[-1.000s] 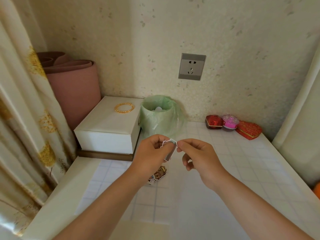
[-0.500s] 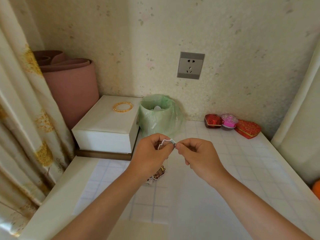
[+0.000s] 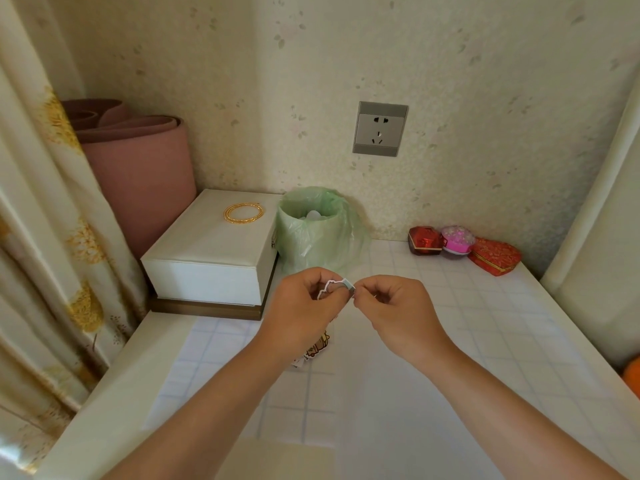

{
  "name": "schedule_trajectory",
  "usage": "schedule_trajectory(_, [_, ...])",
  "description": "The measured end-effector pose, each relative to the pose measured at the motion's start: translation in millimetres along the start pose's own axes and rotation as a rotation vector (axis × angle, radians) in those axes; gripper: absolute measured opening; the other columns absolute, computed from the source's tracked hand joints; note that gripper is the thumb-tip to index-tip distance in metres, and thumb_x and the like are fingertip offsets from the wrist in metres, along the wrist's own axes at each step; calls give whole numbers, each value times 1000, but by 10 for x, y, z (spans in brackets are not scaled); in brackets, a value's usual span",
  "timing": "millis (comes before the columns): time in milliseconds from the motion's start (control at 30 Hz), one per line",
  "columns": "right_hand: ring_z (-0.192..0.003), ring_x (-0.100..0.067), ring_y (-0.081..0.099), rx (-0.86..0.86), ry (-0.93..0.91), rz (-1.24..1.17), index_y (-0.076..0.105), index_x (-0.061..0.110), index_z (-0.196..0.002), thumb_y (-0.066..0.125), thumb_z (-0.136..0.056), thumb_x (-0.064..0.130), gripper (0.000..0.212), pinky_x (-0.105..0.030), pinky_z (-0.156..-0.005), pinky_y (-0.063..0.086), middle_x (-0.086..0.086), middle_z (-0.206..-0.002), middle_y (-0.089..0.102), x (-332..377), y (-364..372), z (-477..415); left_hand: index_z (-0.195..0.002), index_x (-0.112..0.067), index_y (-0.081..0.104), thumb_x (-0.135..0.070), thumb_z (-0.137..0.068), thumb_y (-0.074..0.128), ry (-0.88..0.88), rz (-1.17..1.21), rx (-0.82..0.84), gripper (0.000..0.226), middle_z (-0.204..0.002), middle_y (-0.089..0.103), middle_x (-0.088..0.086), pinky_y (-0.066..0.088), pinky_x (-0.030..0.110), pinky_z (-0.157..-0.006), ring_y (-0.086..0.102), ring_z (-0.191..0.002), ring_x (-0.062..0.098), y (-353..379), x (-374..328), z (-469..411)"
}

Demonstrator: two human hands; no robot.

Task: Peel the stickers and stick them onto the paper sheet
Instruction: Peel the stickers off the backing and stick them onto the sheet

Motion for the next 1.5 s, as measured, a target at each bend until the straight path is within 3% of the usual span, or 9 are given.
schedule_trajectory(100, [-43,-7,39,-1,43,-42,73,15,-69,65,-90,7,24,-18,-44,33,11,-43,48,-2,-12,-9,-87,-20,72,-16,-86,71,-46,42,-24,4,-70,66,-5,48,20,-63,57,-63,8,-14,6,6])
schedule_trajectory(233, [-41,-5,40,-15,71,-61,72,17,-68,66,-91,10,25,-18,-45,33,14,-43,50,-25,4,-2,-96,-35,60,-32,-80,78,147,-275,-238,24,-96,59,-20,41,8,-72,53,-89,0,-112,-39,47])
schedule_trajectory(400, [-47,-1,51,-69,-7,43,77,21,-77,68,-91,16,17,-12,-51,36,22,-53,61,-11,17,13,-83,-33,71,-21,-87,72,147,-268,-113,13,-77,69,-21,42,7,-62,61,-73,0,-44,-14,30])
schedule_trajectory(533, [-53,-4,55,-100,-65,164,77,29,-81,68,-90,24,14,-25,-58,49,22,-69,70,-26,4,31,-89,-24,78,-23,-88,73,36,-134,-87,6,-74,72,-18,46,6,-65,65,-72,-6,-13,31,32])
schedule_trajectory(833, [-60,0,58,-111,-147,268,75,29,-79,68,-91,26,14,-23,-61,48,23,-81,71,-37,11,33,-78,-26,73,-27,-90,70,-37,-174,-86,12,-70,71,-8,55,30,-62,69,-72,11,0,95,6])
schedule_trajectory(1067, [-51,-4,52,-97,25,65,72,23,-74,66,-90,27,19,-24,-57,41,18,-61,64,-49,21,5,-78,-17,67,-20,-90,65,-90,-61,-73,13,-78,73,3,60,38,-63,70,-80,25,-19,63,-8])
schedule_trajectory(1200, [-52,-15,59,-23,167,-104,71,14,-79,65,-91,26,18,-33,-53,51,7,-78,68,-46,57,38,-75,-19,66,-18,-87,68,-51,-121,-49,12,-71,71,0,54,33,-56,69,-72,22,-22,83,-29])
schedule_trajectory(1300, [-52,-16,60,-45,155,-122,73,16,-82,68,-91,26,14,-32,-52,51,6,-86,70,-10,60,59,-76,-18,67,-18,-87,69,-8,-125,-25,11,-68,70,1,45,24,-53,62,-62,14,-18,61,-47])
schedule_trajectory(1500, [-50,-14,59,-117,118,-90,73,14,-81,71,-92,24,15,-32,-53,53,6,-68,67,28,11,32,-77,-20,67,-30,-86,70,39,-185,-13,13,-69,68,-4,56,35,-67,66,-70,19,-70,-34,-100])
Point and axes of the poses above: each hand's wrist, its own z-axis away from the middle knuckle, its own y-axis out of the palm, x = y × z, the point moved 5 cm from there along -z, towards the middle knuckle
